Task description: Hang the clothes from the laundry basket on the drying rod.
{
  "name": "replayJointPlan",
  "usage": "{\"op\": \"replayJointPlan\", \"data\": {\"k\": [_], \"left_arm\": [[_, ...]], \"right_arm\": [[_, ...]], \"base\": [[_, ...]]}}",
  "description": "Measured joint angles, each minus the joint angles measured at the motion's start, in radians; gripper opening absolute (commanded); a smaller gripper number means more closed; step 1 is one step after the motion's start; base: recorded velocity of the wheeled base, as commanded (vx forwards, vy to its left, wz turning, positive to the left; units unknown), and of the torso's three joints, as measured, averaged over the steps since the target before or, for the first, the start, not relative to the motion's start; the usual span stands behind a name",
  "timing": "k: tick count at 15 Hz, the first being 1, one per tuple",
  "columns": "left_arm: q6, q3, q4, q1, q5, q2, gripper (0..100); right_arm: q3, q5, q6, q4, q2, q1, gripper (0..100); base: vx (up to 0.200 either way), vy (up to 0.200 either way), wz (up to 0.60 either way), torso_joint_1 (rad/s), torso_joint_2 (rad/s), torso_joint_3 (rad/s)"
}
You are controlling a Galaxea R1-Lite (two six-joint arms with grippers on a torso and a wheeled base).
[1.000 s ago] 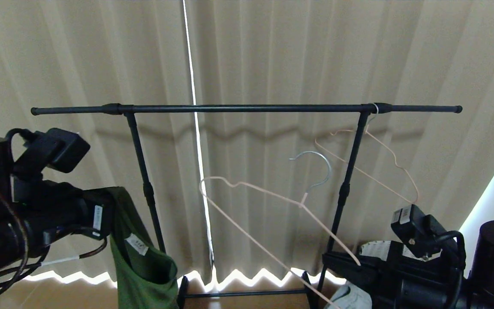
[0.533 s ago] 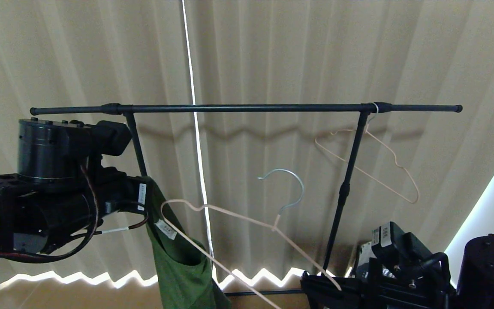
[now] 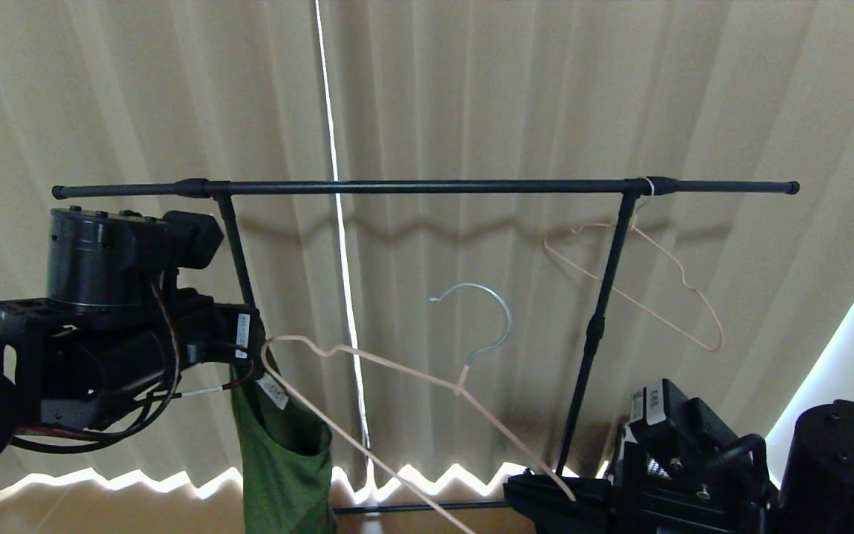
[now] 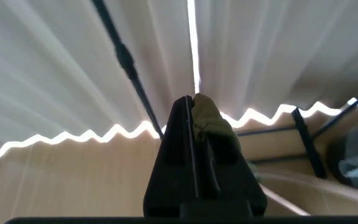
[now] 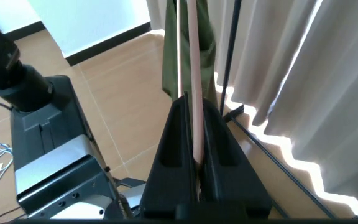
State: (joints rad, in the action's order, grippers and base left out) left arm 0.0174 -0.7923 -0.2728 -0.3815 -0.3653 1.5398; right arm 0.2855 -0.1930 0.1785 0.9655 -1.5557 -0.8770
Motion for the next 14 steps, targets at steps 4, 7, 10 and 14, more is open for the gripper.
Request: {"op": "replayJointPlan", "data": {"k": [4,7,10,14], "left_arm": [[0.0,0.004,0.0,0.014,-0.004,-0.006,0],[-0.001,0.01,0.0,0.014,-0.004,-0.021,0],[-0.002,0.033,0.001,0.01,-0.003,-0.047,0],[-0.002,0.051,0.001,0.006,-0.004,-0.079,0]], "right_arm": [[0.001,0.001,-0.001,-0.001,0.007,-0.064,0],[0.019,0.004,-0.001,0.0,-0.01,-0.077,0],[0.047,0.005,-0.001,0.001,-0.035,-0.075,0],[0.095,0.01,0.004,0.002,-0.08,-0.055,0]], "base": [[0.0,0.0,0.0,0.0,0.0,0.0],[0.0,0.0,0.0,0.0,0.0,0.0],[0.0,0.0,0.0,0.0,0.0,0.0],[0.0,0.0,0.0,0.0,0.0,0.0]]}}
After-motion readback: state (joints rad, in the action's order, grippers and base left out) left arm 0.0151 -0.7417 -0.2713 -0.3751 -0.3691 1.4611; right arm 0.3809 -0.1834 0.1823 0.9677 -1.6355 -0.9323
